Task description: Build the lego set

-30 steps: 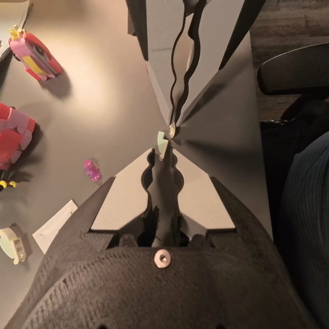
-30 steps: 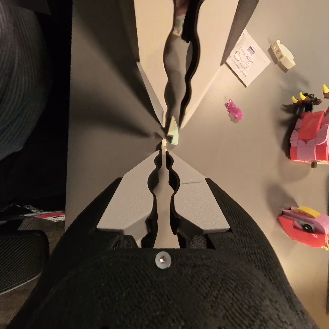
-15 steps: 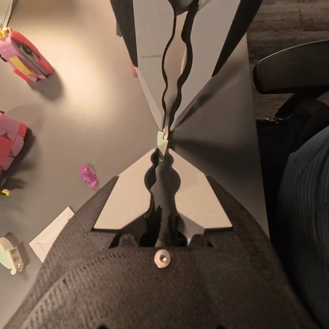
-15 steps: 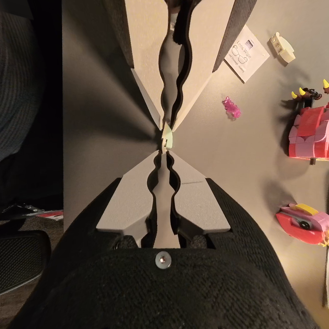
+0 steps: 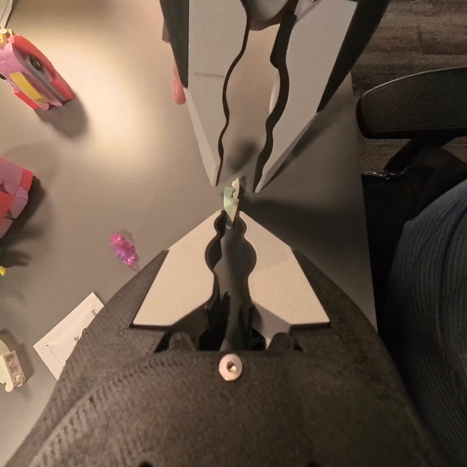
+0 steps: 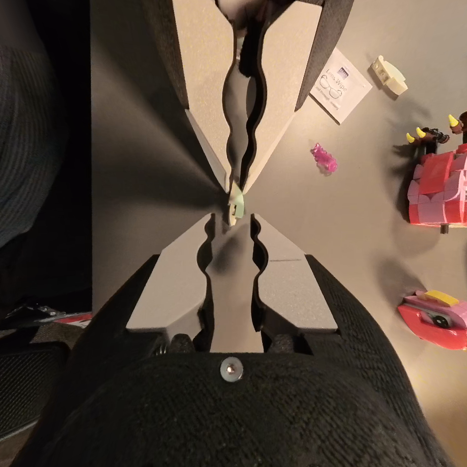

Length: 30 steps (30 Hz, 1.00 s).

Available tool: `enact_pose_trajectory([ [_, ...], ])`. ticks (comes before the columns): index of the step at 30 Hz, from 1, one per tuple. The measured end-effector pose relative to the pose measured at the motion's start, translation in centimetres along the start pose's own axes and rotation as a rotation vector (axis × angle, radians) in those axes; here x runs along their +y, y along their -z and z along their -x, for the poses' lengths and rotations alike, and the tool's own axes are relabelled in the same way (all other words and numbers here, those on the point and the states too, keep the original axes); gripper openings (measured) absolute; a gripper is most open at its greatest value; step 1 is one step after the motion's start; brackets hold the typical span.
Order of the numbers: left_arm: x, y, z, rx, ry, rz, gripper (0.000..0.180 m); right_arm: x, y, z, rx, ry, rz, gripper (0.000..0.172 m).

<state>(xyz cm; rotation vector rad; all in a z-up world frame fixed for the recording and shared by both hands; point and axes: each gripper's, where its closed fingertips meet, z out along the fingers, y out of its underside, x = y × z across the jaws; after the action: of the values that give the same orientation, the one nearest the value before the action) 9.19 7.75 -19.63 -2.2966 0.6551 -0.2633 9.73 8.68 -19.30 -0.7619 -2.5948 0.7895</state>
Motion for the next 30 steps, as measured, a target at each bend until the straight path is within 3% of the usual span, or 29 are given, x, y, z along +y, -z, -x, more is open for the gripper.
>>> enact_pose_trajectory([
  [17,0.0,0.0,-0.1,-0.024,-0.075,0.008,0.006,-0.2,-0.4,-0.1,-0.032,0.024,0.057,0.010],
  [23,-0.5,0.6,-0.2,-0.106,-0.220,-0.030,0.006,-0.7,0.1,-0.2,0.087,0.151,0.078,0.011],
  [30,-3.1,3.7,0.9,-0.302,-0.366,-0.115,0.006,-3.3,3.0,-1.9,0.349,0.295,0.049,0.010],
])
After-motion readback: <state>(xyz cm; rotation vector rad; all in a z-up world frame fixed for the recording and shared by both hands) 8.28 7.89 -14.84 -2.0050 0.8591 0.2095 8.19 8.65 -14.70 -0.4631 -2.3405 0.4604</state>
